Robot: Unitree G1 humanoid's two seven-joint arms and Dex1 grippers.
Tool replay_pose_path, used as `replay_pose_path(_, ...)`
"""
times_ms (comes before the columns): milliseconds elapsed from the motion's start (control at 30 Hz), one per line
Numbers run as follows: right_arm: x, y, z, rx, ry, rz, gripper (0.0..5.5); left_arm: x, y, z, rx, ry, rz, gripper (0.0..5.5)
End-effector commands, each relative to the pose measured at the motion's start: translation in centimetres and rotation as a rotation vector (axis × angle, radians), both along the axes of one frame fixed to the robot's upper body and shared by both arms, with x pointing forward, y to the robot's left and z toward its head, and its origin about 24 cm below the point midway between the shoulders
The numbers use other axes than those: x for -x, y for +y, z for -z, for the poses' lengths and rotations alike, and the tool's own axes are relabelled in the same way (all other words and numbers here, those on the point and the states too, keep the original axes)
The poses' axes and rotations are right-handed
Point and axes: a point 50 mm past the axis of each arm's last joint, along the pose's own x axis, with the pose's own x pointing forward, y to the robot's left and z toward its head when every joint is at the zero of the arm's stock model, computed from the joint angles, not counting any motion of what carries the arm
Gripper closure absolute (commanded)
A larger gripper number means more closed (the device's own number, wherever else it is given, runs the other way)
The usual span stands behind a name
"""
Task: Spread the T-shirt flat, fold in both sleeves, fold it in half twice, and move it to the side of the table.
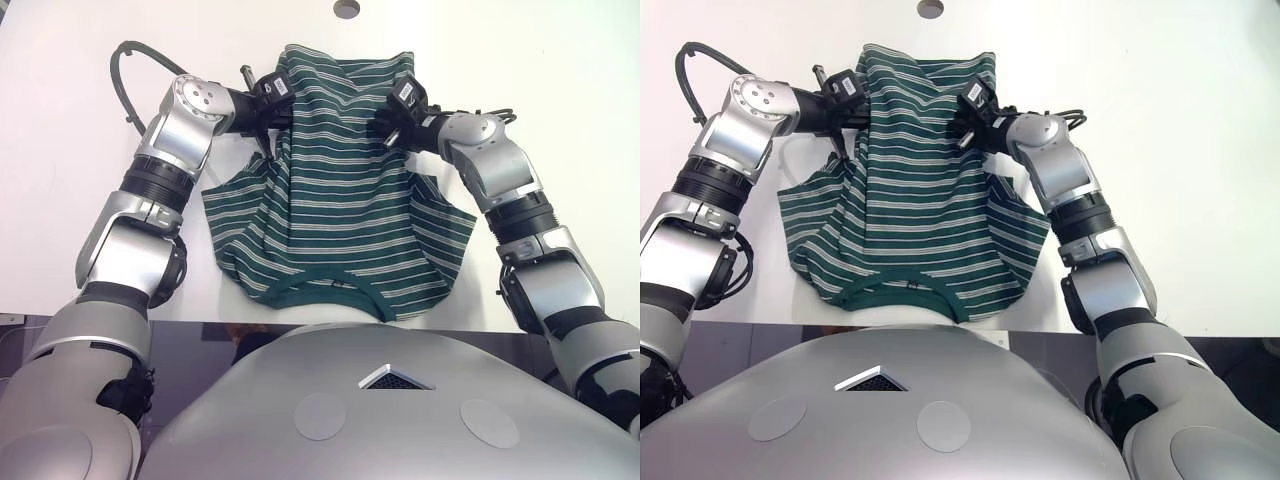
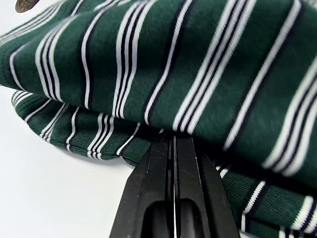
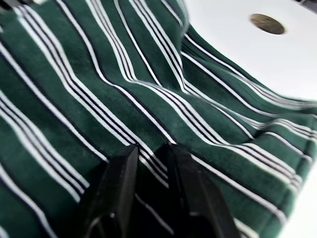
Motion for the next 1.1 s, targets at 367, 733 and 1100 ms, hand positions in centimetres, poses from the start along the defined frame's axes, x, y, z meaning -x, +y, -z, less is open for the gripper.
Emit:
replay_pose_path(367,-1.0,-3.1,1.6,0.082,0.011,0.080,5.26,-0.8,2.0,2.1,-0.077,-0.064,-0.114,5.50)
replay_pose_path(733,-4.5,-3.5,0.1,0.087,-0.167,0.248,5.26,-4.1,3.8,-4.3,0.259,-0.260,-0.342,5.50)
replay_pose_path(1100,-1.4,-5.0,-7.0,-0.236,-0.438,0.381,5.30,10.9,11.3,-4.0,0.425,0.318,-0.536,4.06)
